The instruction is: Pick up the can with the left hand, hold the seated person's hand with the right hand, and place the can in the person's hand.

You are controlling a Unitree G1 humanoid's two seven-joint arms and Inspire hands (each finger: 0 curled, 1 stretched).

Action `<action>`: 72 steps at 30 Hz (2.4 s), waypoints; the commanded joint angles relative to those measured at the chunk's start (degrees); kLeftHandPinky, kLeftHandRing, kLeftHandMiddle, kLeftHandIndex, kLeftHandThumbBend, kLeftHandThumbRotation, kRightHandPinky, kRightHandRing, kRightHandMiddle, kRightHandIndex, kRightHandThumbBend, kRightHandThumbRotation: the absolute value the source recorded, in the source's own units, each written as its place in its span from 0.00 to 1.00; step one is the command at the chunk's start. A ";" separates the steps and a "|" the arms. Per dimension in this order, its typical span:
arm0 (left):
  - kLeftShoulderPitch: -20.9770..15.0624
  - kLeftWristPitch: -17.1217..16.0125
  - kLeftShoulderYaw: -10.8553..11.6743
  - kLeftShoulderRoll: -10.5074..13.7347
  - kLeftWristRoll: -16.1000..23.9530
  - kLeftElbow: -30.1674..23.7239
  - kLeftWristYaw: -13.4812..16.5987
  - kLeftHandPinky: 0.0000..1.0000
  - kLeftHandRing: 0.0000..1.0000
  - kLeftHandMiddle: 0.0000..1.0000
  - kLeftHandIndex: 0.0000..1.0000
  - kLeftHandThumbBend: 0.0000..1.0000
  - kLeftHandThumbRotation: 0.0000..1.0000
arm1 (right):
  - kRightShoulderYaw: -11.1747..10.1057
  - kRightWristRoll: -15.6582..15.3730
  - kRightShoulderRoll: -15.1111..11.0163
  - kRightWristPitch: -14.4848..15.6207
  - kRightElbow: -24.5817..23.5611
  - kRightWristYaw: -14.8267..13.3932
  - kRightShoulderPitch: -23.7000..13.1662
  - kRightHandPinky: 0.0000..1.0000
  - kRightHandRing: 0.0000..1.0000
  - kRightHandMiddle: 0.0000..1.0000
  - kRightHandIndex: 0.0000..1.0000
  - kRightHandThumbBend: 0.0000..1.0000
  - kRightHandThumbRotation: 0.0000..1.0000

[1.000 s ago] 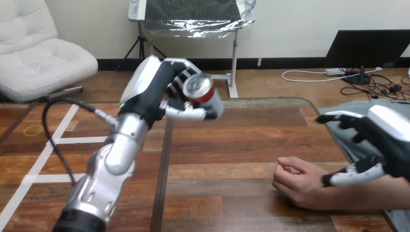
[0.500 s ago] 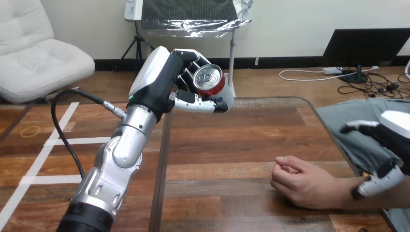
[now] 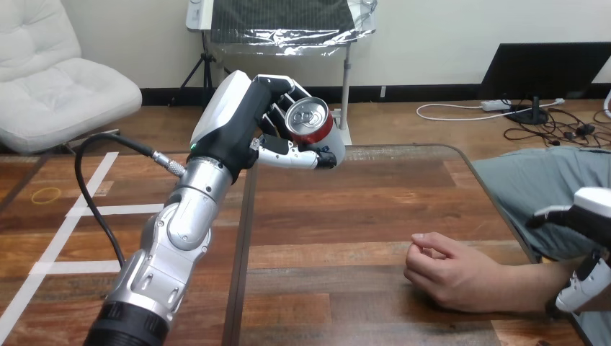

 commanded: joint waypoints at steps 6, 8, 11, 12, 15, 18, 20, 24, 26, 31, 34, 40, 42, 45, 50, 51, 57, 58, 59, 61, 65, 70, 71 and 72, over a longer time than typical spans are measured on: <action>-3.89 0.79 1.47 -0.03 0.11 -3.40 0.44 0.32 0.38 0.46 0.49 0.65 0.00 | 4.67 -2.47 -2.09 -1.25 4.88 3.71 -8.83 0.94 0.98 0.96 0.91 0.82 0.05; -3.75 0.66 1.46 0.05 0.12 -3.46 0.44 0.32 0.38 0.46 0.49 0.64 0.00 | 5.90 -3.31 -2.04 -1.73 6.19 4.34 -9.84 0.95 0.98 0.96 0.91 0.82 0.06; -3.61 0.43 1.50 0.16 0.06 -3.49 0.43 0.32 0.38 0.46 0.49 0.64 0.00 | 7.39 -4.37 -1.94 -2.56 8.09 4.84 -11.13 0.95 0.98 0.96 0.91 0.82 0.07; -3.58 0.33 1.53 0.18 0.00 -3.45 0.43 0.32 0.38 0.46 0.49 0.64 0.00 | 7.78 -4.68 -1.84 -2.71 8.67 5.01 -11.51 0.95 0.98 0.96 0.91 0.82 0.07; -3.54 0.37 1.55 0.24 0.07 -3.40 0.50 0.32 0.38 0.46 0.49 0.64 0.00 | 8.90 -5.54 -1.51 -3.17 10.46 5.38 -12.71 0.96 0.98 0.96 0.91 0.83 0.08; -3.50 0.71 1.54 0.29 0.25 -3.52 0.56 0.32 0.39 0.46 0.49 0.64 0.00 | 10.01 -6.28 -1.24 -3.99 12.19 5.32 -13.81 0.96 0.97 0.96 0.91 0.84 0.10; -3.44 0.83 1.57 0.33 0.29 -3.60 0.54 0.33 0.39 0.46 0.49 0.64 0.00 | 10.83 -6.81 -1.07 -4.62 13.35 5.24 -14.55 0.96 0.97 0.96 0.90 0.84 0.11; -3.38 0.67 1.59 0.50 0.33 -3.57 0.48 0.33 0.39 0.46 0.49 0.64 0.00 | 12.26 -7.77 -0.69 -5.64 15.38 5.00 -15.85 0.96 0.97 0.95 0.90 0.84 0.12; -3.34 0.47 1.58 0.66 0.37 -3.49 0.45 0.33 0.39 0.46 0.49 0.64 0.00 | 13.18 -8.42 -0.34 -6.21 16.61 4.72 -16.67 0.96 0.97 0.95 0.90 0.84 0.13; -3.26 0.24 1.57 0.83 0.40 -3.40 0.47 0.33 0.39 0.46 0.49 0.64 0.00 | 14.48 -9.26 0.23 -7.26 18.25 4.43 -17.89 0.96 0.96 0.95 0.90 0.83 0.15; -3.19 -0.05 1.58 0.93 0.32 -3.29 0.45 0.34 0.39 0.46 0.49 0.64 0.00 | 15.13 -9.60 0.55 -7.83 18.82 4.30 -18.44 0.96 0.96 0.95 0.90 0.82 0.15; -3.04 -0.16 1.67 0.97 0.06 -3.43 0.25 0.34 0.40 0.46 0.49 0.64 0.00 | 16.04 -10.45 0.74 -8.27 18.62 4.36 -18.80 0.96 0.95 0.94 0.90 0.79 0.16; -3.01 -0.12 1.74 0.92 -0.11 -3.42 0.17 0.34 0.40 0.46 0.49 0.64 0.00 | 16.34 -10.79 0.98 -8.26 18.58 4.25 -18.89 0.95 0.94 0.93 0.89 0.79 0.16; -2.98 -0.13 1.82 0.84 -0.27 -3.36 0.14 0.34 0.40 0.46 0.49 0.64 0.00 | 16.58 -11.01 1.48 -8.04 18.76 4.19 -19.04 0.92 0.91 0.92 0.88 0.78 0.15; -2.90 -0.20 1.89 0.74 -0.46 -3.26 0.18 0.34 0.40 0.46 0.49 0.64 0.00 | 16.82 -11.16 2.50 -6.56 18.82 4.66 -19.23 0.89 0.88 0.90 0.87 0.77 0.14; -2.88 -0.13 1.91 0.71 -0.51 -3.28 0.16 0.34 0.40 0.46 0.49 0.64 0.00 | 16.84 -11.10 2.69 -6.19 18.79 4.86 -19.27 0.88 0.88 0.90 0.87 0.76 0.13; -2.71 0.42 1.87 0.69 -0.40 -3.69 0.09 0.34 0.39 0.46 0.49 0.64 0.00 | 17.49 -10.64 3.26 -5.12 19.07 5.85 -19.51 0.84 0.85 0.87 0.85 0.73 0.09; -2.74 0.30 1.83 0.74 -0.28 -3.55 0.19 0.34 0.39 0.46 0.49 0.64 0.00 | 17.73 -10.65 3.42 -5.17 19.30 5.84 -19.58 0.83 0.84 0.87 0.85 0.72 0.08; -2.76 0.22 1.80 0.77 -0.19 -3.46 0.26 0.34 0.39 0.46 0.49 0.64 0.00 | 17.90 -10.65 3.52 -5.20 19.45 5.83 -19.64 0.79 0.82 0.85 0.85 0.72 0.08; -2.80 0.09 1.75 0.82 -0.02 -3.30 0.42 0.33 0.39 0.46 0.49 0.64 0.00 | 18.19 -10.58 3.63 -5.51 19.75 5.85 -19.73 0.74 0.78 0.83 0.84 0.71 0.07; -2.87 0.06 1.66 0.90 0.31 -3.18 0.65 0.33 0.39 0.46 0.49 0.64 0.00 | 18.52 -10.06 3.52 -6.84 20.19 5.74 -19.71 0.61 0.68 0.75 0.82 0.68 0.04; -2.89 0.30 1.71 0.90 0.37 -3.20 0.60 0.33 0.39 0.46 0.49 0.64 0.00 | 18.73 -9.92 3.59 -8.27 20.70 5.08 -19.53 0.55 0.62 0.70 0.79 0.67 0.01; -2.89 0.35 1.74 0.90 0.34 -3.22 0.55 0.33 0.39 0.46 0.49 0.64 0.00 | 18.78 -9.94 3.65 -8.51 20.87 4.86 -19.47 0.54 0.60 0.68 0.77 0.67 0.01; -2.88 0.37 1.75 0.90 0.32 -3.23 0.51 0.33 0.39 0.46 0.49 0.64 0.00 | 18.79 -9.97 3.70 -8.65 20.98 4.73 -19.45 0.53 0.60 0.68 0.77 0.67 0.01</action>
